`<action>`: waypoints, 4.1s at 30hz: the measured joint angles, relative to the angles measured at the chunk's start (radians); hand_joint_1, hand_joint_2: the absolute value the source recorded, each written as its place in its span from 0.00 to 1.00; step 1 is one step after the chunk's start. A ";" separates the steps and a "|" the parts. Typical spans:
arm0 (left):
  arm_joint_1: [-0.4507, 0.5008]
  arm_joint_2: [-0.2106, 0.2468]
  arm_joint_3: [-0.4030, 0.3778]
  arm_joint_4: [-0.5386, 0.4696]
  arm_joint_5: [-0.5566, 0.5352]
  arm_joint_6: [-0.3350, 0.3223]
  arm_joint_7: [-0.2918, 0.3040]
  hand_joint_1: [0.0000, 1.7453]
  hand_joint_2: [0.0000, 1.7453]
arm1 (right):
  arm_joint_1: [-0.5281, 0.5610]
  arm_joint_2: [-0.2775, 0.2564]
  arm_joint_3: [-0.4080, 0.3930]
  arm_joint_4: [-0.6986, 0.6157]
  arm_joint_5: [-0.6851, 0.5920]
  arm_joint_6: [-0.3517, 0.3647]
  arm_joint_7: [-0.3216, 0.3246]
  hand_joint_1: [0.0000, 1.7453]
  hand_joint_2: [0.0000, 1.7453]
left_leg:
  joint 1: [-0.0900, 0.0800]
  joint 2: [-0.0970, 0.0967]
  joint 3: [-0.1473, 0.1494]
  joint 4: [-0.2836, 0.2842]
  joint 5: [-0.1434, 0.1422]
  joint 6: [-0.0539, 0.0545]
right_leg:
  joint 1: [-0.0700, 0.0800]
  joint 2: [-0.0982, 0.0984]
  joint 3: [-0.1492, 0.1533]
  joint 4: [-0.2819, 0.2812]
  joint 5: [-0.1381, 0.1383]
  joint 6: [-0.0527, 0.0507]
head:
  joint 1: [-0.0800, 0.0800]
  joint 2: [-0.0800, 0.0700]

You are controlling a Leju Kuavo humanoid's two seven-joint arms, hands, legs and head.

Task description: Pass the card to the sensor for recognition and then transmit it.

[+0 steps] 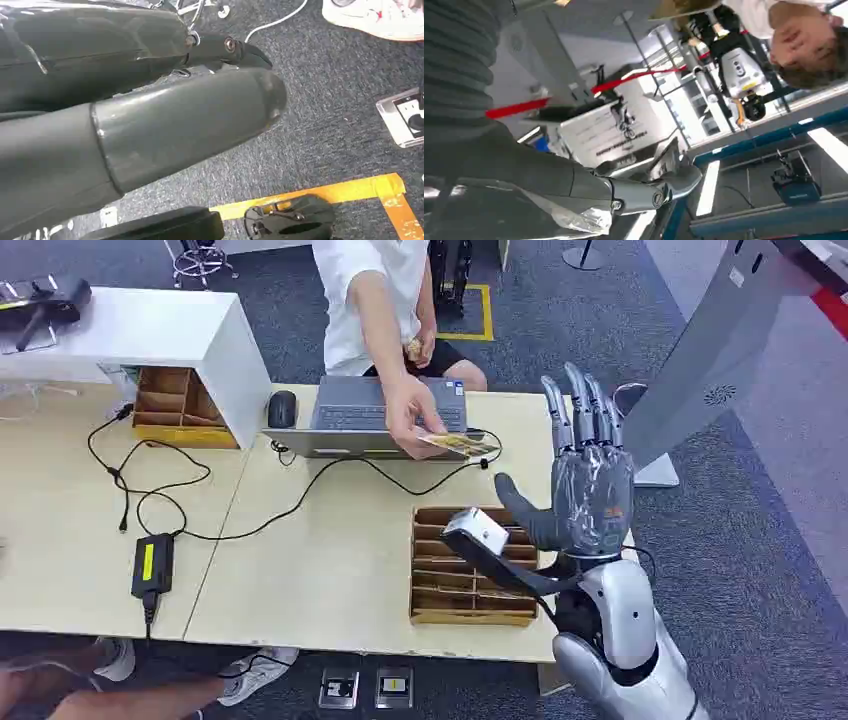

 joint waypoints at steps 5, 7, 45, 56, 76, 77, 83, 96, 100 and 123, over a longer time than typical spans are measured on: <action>0.000 0.002 -0.007 0.000 -0.002 -0.004 0.004 0.00 0.00 | -0.004 -0.003 0.009 0.017 0.060 0.041 0.034 0.00 1.00 | 0.000 0.000 0.000 0.000 -0.001 0.000 | 0.000 0.000 0.000 0.000 -0.001 0.000 | 0.000 0.000; 0.000 0.002 -0.017 0.000 -0.004 -0.005 0.005 0.00 0.00 | -0.004 -0.007 0.021 0.024 0.069 0.053 0.043 0.00 1.00 | 0.000 0.000 0.000 0.000 -0.001 0.000 | 0.000 0.000 0.000 0.000 -0.001 0.000 | 0.000 0.000; 0.005 0.007 -0.054 0.000 -0.019 -0.004 0.014 0.00 0.00 | 0.048 -0.018 0.048 -0.015 0.049 0.153 0.048 1.00 1.00 | 0.000 0.001 0.000 0.000 -0.003 0.001 | 0.000 0.001 0.000 0.000 -0.002 0.002 | 0.000 0.000; 0.006 0.007 -0.054 0.000 -0.019 -0.003 0.014 0.00 0.00 | 0.072 -0.021 0.047 -0.066 -0.211 0.152 -0.027 1.00 1.00 | 0.000 0.001 0.000 0.000 -0.003 0.001 | 0.000 0.001 0.000 0.000 -0.003 0.001 | 0.000 0.000; 0.006 0.007 -0.054 0.000 -0.027 -0.005 0.016 0.00 0.00 | 0.131 -0.014 0.029 -0.084 -0.804 0.118 -0.160 1.00 1.00 | 0.000 0.001 0.000 0.000 -0.003 0.001 | 0.000 0.001 0.000 0.000 -0.003 0.001 | 0.000 0.000; 0.006 0.007 -0.054 0.000 -0.027 -0.005 0.016 0.00 0.00 | 0.133 -0.014 0.027 -0.084 -0.833 0.119 -0.165 1.00 1.00 | 0.000 0.001 0.000 0.000 -0.003 0.001 | 0.000 0.000 0.000 0.000 -0.003 0.001 | 0.000 0.000; 0.006 0.007 -0.054 0.000 -0.027 -0.005 0.016 0.00 0.00 | 0.157 -0.009 -0.006 -0.074 -1.091 0.129 -0.207 1.00 1.00 | 0.000 0.001 0.000 0.000 -0.004 0.000 | 0.000 0.000 0.000 0.000 -0.003 0.001 | 0.000 0.000; 0.007 0.007 -0.053 0.000 -0.001 -0.005 0.025 0.00 0.00 | 0.254 -0.020 -0.087 -0.061 -1.307 0.079 -0.210 1.00 1.00 | 0.000 0.001 0.000 0.000 -0.004 0.000 | 0.000 0.000 0.000 0.000 -0.004 0.000 | 0.000 0.000; 0.009 0.006 -0.051 0.000 0.021 0.000 0.027 0.00 0.00 | 0.303 -0.042 -0.119 -0.063 -1.329 0.041 -0.197 1.00 1.00 | 0.000 0.001 0.000 0.000 -0.004 0.001 | 0.000 0.001 0.000 0.000 -0.004 0.000 | 0.000 0.000; 0.014 -0.007 -0.018 0.000 0.084 0.008 0.035 0.00 0.00 | 0.404 -0.182 -0.186 -0.067 -1.315 -0.023 0.008 1.00 1.00 | 0.000 0.001 0.001 0.000 -0.005 0.000 | 0.000 0.001 0.000 0.000 -0.005 0.001 | 0.000 0.000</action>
